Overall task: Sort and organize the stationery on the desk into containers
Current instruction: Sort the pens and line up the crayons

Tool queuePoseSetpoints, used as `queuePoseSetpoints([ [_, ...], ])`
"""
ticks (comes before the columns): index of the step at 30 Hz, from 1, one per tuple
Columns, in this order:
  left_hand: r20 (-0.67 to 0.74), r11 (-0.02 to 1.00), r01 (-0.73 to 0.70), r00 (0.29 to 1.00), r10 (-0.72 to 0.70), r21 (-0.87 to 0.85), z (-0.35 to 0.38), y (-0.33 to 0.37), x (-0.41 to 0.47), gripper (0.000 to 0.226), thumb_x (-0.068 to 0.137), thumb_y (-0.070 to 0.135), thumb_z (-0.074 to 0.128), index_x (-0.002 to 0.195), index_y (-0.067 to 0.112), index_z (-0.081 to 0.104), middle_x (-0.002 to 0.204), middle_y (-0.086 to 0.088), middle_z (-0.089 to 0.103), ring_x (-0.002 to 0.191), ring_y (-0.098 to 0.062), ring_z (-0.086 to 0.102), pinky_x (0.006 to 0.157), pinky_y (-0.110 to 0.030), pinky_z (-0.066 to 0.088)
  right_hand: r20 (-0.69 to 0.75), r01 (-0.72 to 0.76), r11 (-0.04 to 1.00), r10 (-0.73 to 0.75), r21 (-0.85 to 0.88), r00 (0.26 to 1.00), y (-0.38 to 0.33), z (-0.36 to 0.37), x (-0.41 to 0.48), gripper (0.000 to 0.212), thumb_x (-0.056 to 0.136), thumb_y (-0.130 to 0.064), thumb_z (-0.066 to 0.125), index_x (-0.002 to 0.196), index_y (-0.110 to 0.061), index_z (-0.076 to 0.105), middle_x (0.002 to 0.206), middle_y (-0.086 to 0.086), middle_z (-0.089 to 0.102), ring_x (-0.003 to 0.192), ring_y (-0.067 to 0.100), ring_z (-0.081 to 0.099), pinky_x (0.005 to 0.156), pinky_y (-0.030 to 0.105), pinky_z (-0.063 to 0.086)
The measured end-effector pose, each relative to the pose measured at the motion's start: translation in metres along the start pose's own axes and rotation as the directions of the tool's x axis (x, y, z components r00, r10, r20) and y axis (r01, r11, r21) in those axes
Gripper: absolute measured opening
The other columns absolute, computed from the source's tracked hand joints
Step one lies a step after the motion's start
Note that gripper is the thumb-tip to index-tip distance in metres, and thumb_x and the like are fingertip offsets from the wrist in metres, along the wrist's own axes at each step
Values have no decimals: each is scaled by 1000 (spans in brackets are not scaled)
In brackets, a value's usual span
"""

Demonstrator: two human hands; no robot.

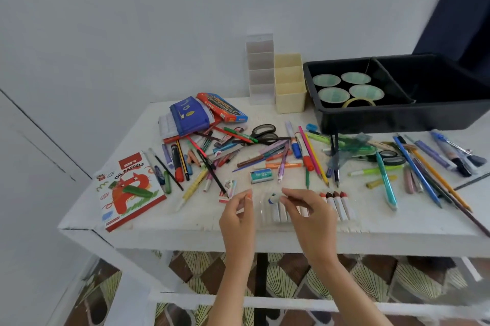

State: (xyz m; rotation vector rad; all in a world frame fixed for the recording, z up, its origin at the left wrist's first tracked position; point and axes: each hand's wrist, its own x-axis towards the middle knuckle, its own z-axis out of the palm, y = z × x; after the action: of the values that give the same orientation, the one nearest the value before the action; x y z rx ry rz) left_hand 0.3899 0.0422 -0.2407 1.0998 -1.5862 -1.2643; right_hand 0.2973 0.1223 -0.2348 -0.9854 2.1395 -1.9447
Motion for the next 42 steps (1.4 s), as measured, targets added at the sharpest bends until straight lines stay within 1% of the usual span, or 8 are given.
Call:
queuePoseSetpoints([
  [7, 203, 993, 82, 977, -65, -80, -5, -6, -22, 34, 100, 29, 40, 127, 18, 56, 128, 6, 58, 120, -5, 51, 104, -24, 40, 141, 252, 952, -229, -174, 963, 0, -2, -28, 21, 73, 1, 75, 91, -10, 75, 88, -4, 68, 84, 2, 63, 79, 14, 50],
  [11, 241, 993, 91, 968, -71, -73, -6, -9, -23, 35, 101, 29, 36, 128, 19, 56, 127, 10, 57, 119, 1, 49, 89, 1, 36, 238, 331, 899, -267, -287, 934, 8, 7, -37, 25, 67, 7, 78, 89, -5, 75, 87, 2, 69, 82, 10, 64, 84, 9, 47],
  [16, 242, 994, 92, 968, -74, -65, -7, -10, -21, 33, 101, 27, 38, 122, 18, 61, 120, 11, 60, 106, 14, 49, 83, 4, 35, 274, 381, 843, -291, -378, 916, 13, 15, -29, 25, 64, 12, 76, 86, -1, 74, 81, 6, 70, 77, 21, 62, 77, 17, 44],
  [23, 268, 996, 91, 960, -82, -22, -10, -10, -20, 35, 100, 29, 38, 125, 16, 58, 121, 10, 58, 105, 10, 50, 80, 6, 34, 322, 433, 793, -314, -429, 893, 19, 18, -30, 16, 73, 5, 73, 86, -4, 73, 82, 1, 68, 82, 18, 54, 69, 26, 52],
  [30, 286, 988, 135, 952, -107, -79, -11, -8, -23, 34, 100, 29, 39, 125, 17, 59, 122, 13, 59, 112, 8, 50, 86, 1, 36, 307, 312, 886, -209, -342, 928, 10, 13, -25, 22, 75, 9, 67, 91, -4, 74, 88, 4, 71, 88, 19, 59, 78, 28, 52],
  [33, 209, 974, 175, 968, -142, -148, -13, -8, -23, 32, 100, 25, 40, 120, 14, 62, 119, 6, 64, 113, -1, 55, 97, -14, 42, 202, 182, 944, -129, -274, 971, 7, 4, -22, 32, 78, 16, 59, 97, -5, 73, 96, 5, 70, 93, 12, 60, 86, 14, 43],
  [36, 59, 986, 101, 994, -94, -129, -16, -4, -22, 31, 100, 22, 40, 108, 13, 68, 105, 6, 69, 102, -2, 61, 95, -23, 47, 134, 4, 978, 25, -210, 991, 4, 1, -8, 35, 85, 14, 50, 97, -10, 73, 91, -2, 69, 84, -2, 58, 77, 3, 42],
  [42, -14, 988, 5, 1000, -7, -156, -5, 22, 28, 32, 100, 19, 39, 99, 12, 70, 94, 1, 72, 92, -9, 65, 82, -22, 50, 214, -94, 988, 120, -125, 970, -3, 28, 43, 34, 88, 10, 49, 92, -16, 71, 88, -4, 70, 82, 3, 62, 78, 20, 52],
])
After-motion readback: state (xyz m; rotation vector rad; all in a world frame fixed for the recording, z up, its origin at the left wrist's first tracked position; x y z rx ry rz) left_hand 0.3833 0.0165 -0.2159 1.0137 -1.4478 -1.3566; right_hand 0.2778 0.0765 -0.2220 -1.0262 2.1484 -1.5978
